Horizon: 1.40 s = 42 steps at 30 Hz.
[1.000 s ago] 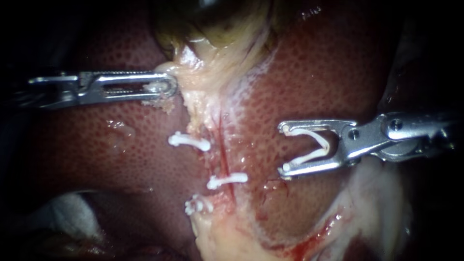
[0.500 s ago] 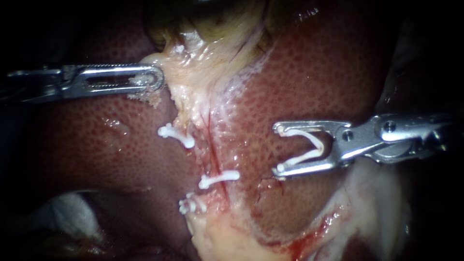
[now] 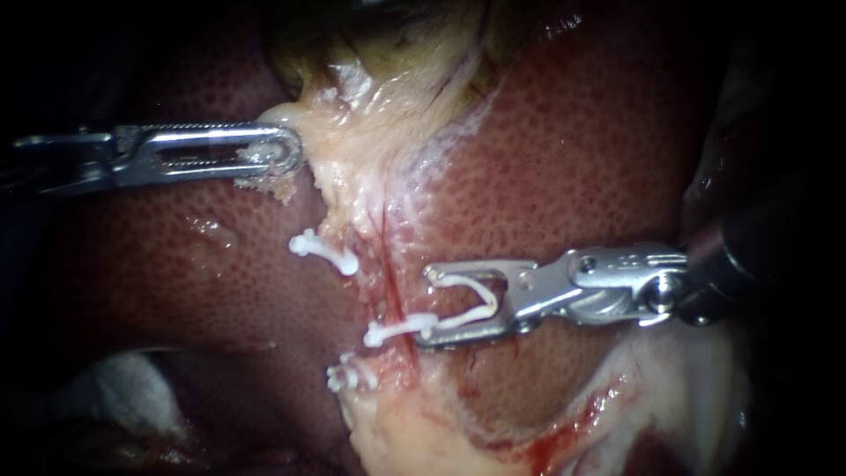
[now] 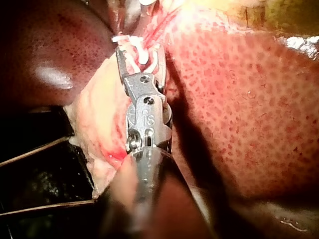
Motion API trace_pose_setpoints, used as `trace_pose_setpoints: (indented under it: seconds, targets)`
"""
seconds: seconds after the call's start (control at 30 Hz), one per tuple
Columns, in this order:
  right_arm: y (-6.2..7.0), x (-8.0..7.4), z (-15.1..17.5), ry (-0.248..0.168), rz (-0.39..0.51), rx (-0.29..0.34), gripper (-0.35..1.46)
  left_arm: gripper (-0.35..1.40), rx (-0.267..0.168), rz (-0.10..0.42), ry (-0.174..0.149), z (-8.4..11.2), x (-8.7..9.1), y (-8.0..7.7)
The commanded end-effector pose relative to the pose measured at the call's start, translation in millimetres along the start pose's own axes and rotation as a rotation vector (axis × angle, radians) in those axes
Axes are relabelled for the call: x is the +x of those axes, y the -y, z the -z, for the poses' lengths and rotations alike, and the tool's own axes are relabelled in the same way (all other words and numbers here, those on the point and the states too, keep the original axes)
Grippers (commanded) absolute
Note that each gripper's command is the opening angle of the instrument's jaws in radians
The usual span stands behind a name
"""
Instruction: Clipping second clip right tube
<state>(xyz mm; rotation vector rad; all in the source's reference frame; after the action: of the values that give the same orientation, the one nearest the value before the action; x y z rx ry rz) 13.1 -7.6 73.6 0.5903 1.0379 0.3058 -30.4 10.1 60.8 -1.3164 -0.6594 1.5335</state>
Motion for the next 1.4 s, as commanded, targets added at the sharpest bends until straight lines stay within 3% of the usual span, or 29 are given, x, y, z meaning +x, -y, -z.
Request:
trace_pose_setpoints:
  seconds: [0.03, 0.27, 0.7, 1.13, 1.4]
  targets:
    - [-0.4, -0.3, -0.5, 0.0, -0.009, 0.002, 0.5, -0.35, 0.0, -0.001, 0.0, 0.0, 0.0, -0.1]
    - [-2.1, -1.1, -2.4, -0.001, -0.071, 0.0, 0.5, -0.35, -0.004, -0.001, 0.002, 0.0, -0.2, -0.4]
    - [-2.0, -0.5, -5.7, -0.03, -0.151, 0.076, 0.49, -0.35, -0.009, -0.003, 0.005, -0.4, -0.5, -0.7]
    - [-2.0, -0.5, -5.7, -0.064, -0.226, 0.11, 0.42, -0.35, -0.009, -0.004, 0.005, -0.5, -0.6, -0.7]
    - [-2.0, -1.1, -4.9, -0.063, -0.278, 0.11, 0.21, -0.35, -0.009, -0.004, 0.005, -0.5, -0.7, -0.6]
